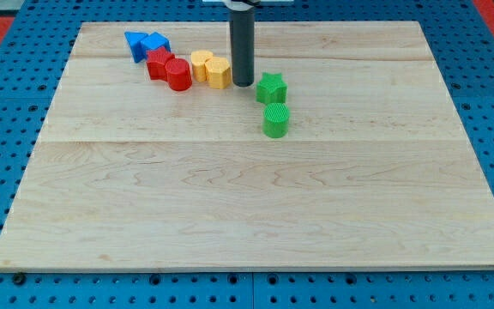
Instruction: Move your arm towards yellow hexagon
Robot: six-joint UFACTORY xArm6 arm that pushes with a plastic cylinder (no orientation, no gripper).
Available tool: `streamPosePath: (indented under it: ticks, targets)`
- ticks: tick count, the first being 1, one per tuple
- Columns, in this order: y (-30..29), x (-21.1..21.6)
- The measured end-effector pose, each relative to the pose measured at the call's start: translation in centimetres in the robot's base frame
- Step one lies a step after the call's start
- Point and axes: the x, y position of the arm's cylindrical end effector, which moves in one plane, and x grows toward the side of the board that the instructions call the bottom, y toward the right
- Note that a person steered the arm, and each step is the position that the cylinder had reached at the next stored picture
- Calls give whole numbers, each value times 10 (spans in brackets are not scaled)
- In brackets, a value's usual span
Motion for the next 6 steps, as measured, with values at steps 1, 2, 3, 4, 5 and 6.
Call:
streamPosePath:
  ticks: [1,2,3,4,5,6]
  targets:
    - [19,6]
    - [19,34]
    - [41,74]
    - [47,86]
    - [3,61]
    - [-32,41]
